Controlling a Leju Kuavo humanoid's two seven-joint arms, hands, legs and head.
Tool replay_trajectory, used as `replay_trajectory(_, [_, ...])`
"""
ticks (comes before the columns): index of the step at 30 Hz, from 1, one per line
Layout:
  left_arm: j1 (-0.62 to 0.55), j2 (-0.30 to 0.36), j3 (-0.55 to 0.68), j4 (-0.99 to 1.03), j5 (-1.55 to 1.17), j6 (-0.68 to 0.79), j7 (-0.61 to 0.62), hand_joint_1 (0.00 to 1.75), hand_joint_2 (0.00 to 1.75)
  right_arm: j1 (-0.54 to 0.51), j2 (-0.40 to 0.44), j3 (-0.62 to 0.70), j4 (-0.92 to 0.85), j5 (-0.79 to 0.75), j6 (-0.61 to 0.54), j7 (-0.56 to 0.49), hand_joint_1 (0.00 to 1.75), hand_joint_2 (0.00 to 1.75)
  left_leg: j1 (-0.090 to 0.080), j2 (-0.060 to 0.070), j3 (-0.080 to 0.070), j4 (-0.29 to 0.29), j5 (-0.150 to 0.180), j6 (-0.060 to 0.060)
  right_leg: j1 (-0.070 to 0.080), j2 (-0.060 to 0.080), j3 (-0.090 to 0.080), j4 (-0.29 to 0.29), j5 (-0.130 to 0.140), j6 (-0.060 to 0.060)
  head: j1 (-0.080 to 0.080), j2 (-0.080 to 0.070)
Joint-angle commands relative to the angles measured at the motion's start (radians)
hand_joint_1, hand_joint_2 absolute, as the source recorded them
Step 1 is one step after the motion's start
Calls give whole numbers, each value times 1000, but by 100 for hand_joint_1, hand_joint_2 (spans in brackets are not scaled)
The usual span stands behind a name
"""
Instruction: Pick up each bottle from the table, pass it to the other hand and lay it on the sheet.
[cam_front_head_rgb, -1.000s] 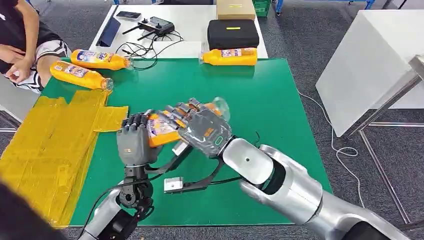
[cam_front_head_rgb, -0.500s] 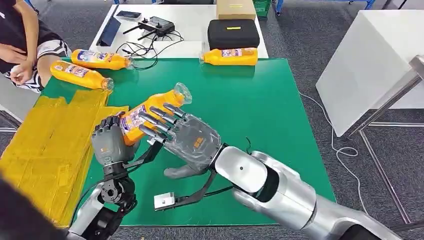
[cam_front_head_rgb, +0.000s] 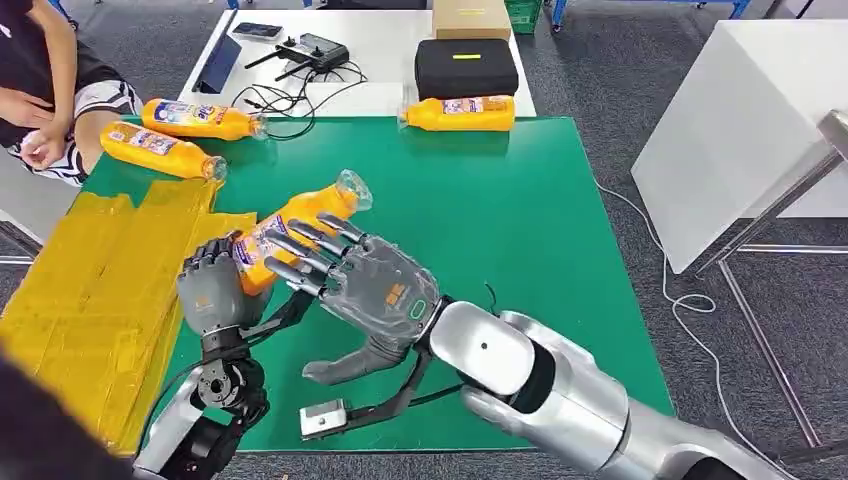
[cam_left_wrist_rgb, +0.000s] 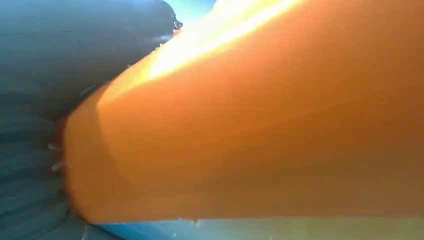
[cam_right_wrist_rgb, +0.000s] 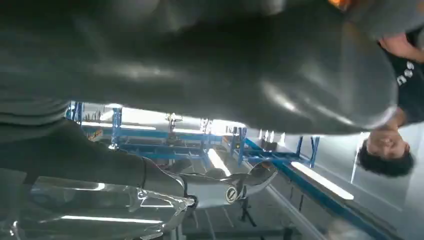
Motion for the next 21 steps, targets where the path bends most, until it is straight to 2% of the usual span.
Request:
replay_trajectory(1, [-238,280,-233,320,-1,-64,41,175,175,79,-25,-124,-55,-29,-69,-3,0,0,2,0,3,0,-1,-2,2,-1,4,0,-1,-1,1,0])
replay_trajectory(4, [-271,319,-324,426,-1,-37,41,175,175,180,-64,-211,-88,-60,-137,-15,0,0,2,0,4,-1,0,-1,3,-2,3,-1,-1,-1,0,0])
replay_trajectory(6, [-270,325,-356,486,-1,-9,41,175,175,258,-74,-280,-106,-72,-177,-32,0,0,4,-1,9,-3,-1,-2,5,-4,10,-4,-2,-1,0,0])
replay_trajectory(7, [-265,329,-375,514,-1,4,41,175,175,297,-74,-320,-115,-77,-194,-42,0,0,3,0,6,-2,-1,-1,4,-2,6,-2,-2,0,0,0])
replay_trajectory(10, [-259,333,-385,556,-1,-6,41,175,175,344,-75,-376,-122,-81,-210,-58,0,0,4,1,10,-3,-2,0,4,-2,9,-3,-3,0,0,0])
replay_trajectory(11, [-262,340,-393,562,-1,-10,41,175,175,355,-80,-388,-123,-87,-214,-59,0,0,4,2,5,-2,-2,-1,3,0,5,-2,-2,0,0,0])
replay_trajectory(12, [-273,351,-408,577,-1,-38,31,175,175,376,-84,-415,-125,-96,-222,-65,0,175,4,2,6,-1,-3,-1,3,0,6,-2,-3,0,0,0])
replay_trajectory(17, [-300,396,-378,600,0,-91,-27,175,175,471,-95,-504,-140,-108,-246,-82,0,175,4,1,5,0,-3,-2,4,-3,5,-2,-3,-1,0,0])
replay_trajectory(21, [-301,399,-375,599,1,-90,-32,175,175,479,-98,-507,-144,-109,-250,-84,0,175,4,3,5,-1,-3,-3,4,0,5,-2,-3,-1,1,0])
